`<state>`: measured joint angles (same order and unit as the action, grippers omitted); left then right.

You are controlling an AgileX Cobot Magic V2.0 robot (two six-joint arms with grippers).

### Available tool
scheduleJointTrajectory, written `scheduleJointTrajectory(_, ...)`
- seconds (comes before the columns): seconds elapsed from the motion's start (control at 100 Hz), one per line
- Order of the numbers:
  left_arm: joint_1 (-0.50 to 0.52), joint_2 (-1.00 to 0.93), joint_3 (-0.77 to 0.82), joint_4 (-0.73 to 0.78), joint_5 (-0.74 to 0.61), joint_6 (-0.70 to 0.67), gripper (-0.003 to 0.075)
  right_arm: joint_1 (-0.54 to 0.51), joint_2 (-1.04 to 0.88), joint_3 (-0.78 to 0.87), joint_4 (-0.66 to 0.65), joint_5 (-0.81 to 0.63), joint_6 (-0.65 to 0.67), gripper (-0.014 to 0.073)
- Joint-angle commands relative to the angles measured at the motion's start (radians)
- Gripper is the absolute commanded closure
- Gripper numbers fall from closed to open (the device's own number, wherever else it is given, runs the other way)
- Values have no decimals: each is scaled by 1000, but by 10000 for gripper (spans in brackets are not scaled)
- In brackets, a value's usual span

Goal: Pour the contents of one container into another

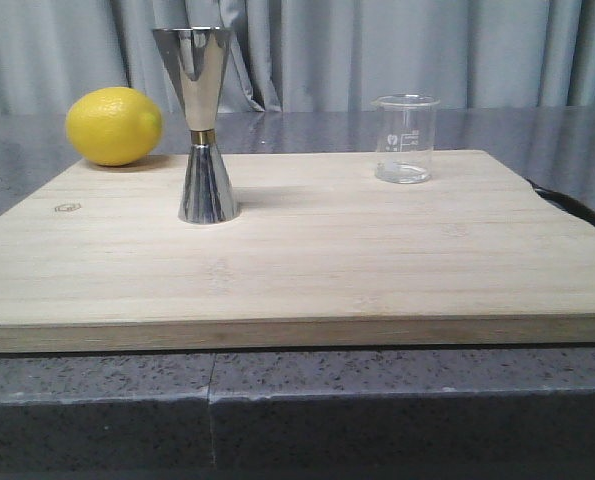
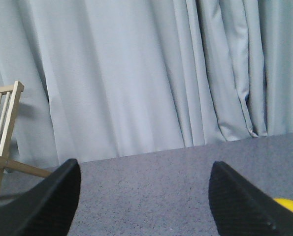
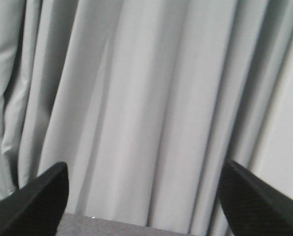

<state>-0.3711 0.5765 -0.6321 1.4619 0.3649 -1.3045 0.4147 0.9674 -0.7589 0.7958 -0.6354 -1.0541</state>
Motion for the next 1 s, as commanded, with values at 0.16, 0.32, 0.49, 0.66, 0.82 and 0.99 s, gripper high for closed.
scheduleJointTrajectory(0.16,5,-22,-71,21,-54,-61,217,-6,-278,-45,414,64,-462,31)
scheduleJointTrajectory(0.32,5,-22,-72,41,-219,-61,218,-6,-436,-32,711,82,-800,31)
scheduleJointTrajectory(0.49,5,-22,-52,41,-299,-61,218,-6,-595,67,814,98,-915,31)
scheduleJointTrajectory(0.66,5,-47,17,41,-297,-61,218,-6,-730,191,814,150,-915,31)
scheduleJointTrajectory(0.82,5,-103,82,41,-268,-61,218,-6,-771,231,816,160,-915,31)
scheduleJointTrajectory(0.99,5,-140,124,41,-216,-61,218,-6,-747,232,816,188,-915,31)
